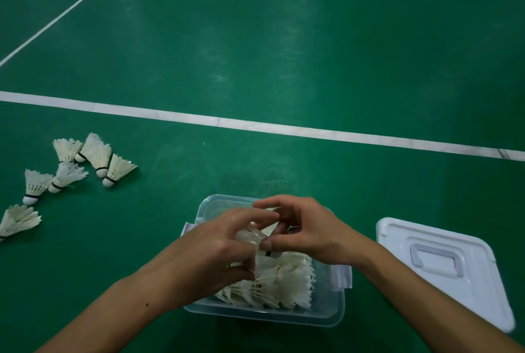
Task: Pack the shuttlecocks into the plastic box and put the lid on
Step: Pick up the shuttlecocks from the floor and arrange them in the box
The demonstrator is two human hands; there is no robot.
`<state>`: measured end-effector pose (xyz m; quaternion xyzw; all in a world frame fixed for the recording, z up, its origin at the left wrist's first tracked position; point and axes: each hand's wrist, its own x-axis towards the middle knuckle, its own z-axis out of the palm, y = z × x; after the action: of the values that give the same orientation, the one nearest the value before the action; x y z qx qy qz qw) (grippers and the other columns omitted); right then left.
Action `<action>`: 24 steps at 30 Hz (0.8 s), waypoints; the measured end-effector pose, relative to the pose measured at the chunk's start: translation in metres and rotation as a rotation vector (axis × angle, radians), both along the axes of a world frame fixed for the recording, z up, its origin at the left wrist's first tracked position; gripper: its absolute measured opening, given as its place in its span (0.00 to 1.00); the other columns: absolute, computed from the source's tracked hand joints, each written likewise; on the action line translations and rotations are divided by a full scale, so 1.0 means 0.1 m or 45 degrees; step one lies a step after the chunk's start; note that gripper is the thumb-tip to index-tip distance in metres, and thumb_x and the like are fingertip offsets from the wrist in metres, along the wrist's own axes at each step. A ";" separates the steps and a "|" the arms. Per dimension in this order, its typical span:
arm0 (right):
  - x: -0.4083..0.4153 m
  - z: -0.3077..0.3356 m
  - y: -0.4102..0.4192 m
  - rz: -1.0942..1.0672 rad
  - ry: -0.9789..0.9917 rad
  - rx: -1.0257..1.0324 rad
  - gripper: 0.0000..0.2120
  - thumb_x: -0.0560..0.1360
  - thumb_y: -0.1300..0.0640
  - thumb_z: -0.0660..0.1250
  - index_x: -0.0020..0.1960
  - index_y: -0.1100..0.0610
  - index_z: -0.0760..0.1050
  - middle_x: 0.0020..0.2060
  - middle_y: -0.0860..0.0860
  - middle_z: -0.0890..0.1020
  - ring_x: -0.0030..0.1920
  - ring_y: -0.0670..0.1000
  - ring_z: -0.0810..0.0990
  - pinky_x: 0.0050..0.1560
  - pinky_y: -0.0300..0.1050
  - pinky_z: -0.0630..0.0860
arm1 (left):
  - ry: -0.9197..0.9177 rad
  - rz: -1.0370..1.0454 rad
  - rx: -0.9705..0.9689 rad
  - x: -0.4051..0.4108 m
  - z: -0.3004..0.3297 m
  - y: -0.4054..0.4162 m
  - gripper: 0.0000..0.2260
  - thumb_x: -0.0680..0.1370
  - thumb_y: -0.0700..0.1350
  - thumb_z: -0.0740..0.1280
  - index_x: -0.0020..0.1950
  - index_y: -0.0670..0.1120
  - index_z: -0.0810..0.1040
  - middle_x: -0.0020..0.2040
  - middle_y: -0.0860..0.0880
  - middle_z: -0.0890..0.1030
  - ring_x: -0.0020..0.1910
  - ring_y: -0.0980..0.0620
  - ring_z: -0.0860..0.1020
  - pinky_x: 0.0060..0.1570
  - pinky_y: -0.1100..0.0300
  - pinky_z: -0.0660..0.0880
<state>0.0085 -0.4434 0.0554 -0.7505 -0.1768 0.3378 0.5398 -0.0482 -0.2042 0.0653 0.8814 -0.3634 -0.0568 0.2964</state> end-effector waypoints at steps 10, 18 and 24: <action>0.02 0.19 -0.20 0.222 0.025 -0.051 0.30 0.78 0.59 0.76 0.75 0.41 0.72 0.63 0.50 0.78 0.46 0.49 0.83 0.58 0.52 0.82 | 0.068 0.022 -0.076 -0.06 0.13 -0.05 0.06 0.76 0.53 0.78 0.41 0.56 0.84 0.81 0.57 0.62 0.79 0.56 0.65 0.64 0.53 0.77; -0.05 0.09 -0.31 0.203 0.146 -0.056 0.27 0.78 0.63 0.74 0.70 0.41 0.76 0.58 0.54 0.76 0.45 0.53 0.86 0.54 0.51 0.80 | 0.155 0.068 -0.104 -0.15 0.11 -0.01 0.04 0.75 0.54 0.78 0.42 0.58 0.85 0.84 0.58 0.55 0.81 0.56 0.62 0.67 0.52 0.76; -0.06 -0.01 -0.45 -0.245 0.228 0.069 0.15 0.74 0.66 0.78 0.56 0.60 0.77 0.55 0.57 0.86 0.51 0.61 0.89 0.57 0.54 0.84 | 0.234 0.165 -0.134 -0.18 0.11 0.17 0.06 0.76 0.55 0.77 0.41 0.57 0.83 0.80 0.60 0.63 0.76 0.55 0.69 0.66 0.55 0.74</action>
<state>0.0022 -0.4883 0.0545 -0.7160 -0.0641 0.3454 0.6032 -0.0664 -0.1869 0.0760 0.8774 -0.2793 -0.0989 0.3773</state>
